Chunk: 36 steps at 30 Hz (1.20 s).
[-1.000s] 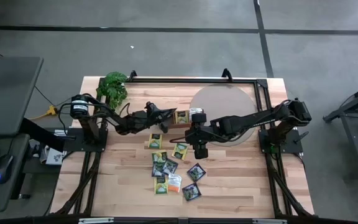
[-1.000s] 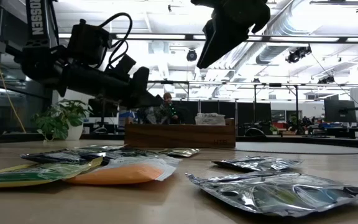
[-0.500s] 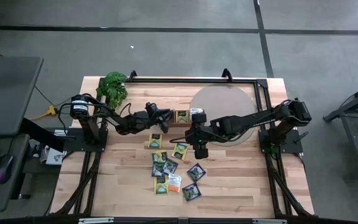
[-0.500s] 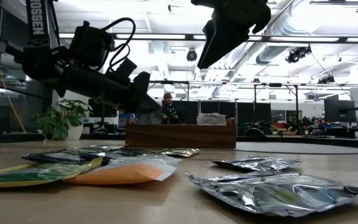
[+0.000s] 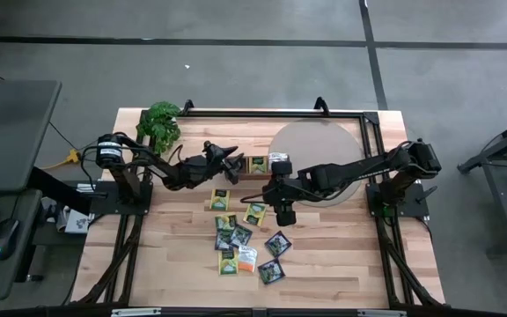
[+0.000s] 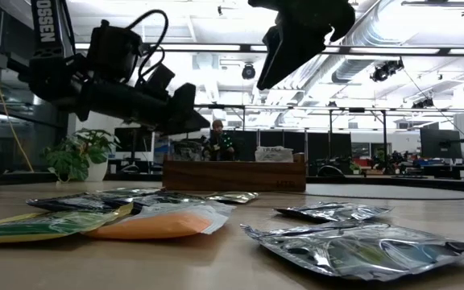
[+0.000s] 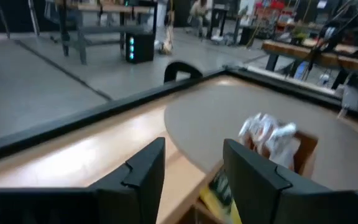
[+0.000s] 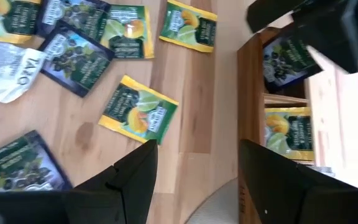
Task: Pick & Place Tea
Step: Put the yellow tea bag into the middle section of the wooden organizer
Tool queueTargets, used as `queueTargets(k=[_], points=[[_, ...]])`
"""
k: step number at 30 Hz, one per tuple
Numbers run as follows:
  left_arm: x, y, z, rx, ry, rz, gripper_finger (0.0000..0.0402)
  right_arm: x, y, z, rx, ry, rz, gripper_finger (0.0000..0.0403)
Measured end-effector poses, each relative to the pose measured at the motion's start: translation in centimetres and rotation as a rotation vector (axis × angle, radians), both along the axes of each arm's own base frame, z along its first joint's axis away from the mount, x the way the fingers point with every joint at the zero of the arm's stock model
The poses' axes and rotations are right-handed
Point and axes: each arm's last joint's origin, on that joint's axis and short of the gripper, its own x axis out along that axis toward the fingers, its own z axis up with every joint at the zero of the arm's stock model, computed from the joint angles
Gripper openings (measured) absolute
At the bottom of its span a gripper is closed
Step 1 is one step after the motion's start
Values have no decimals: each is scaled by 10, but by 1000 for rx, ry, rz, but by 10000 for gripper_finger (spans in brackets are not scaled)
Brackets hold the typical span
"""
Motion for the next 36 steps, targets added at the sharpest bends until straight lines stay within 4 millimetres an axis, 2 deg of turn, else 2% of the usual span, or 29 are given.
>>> queueTargets(k=[3,7,11,18,27,32,36], points=[[-1,0,5,41,8,12,161,1,1,-2,20,6,13,220],[-4,0,24,94,-29,19,161,6,2,-12,20,28,13,220],[-7,-11,37,100,-42,-42,161,12,3,-26,29,67,4,220],[-11,-52,42,90,58,-180,161,23,6,-46,65,93,26,220],[-25,-116,35,20,91,-251,161,27,9,-48,130,75,67,220],[-36,-139,28,-33,102,-224,161,31,12,-48,160,41,90,219],[-41,-151,24,-85,87,-232,161,35,13,-57,165,56,99,191]])
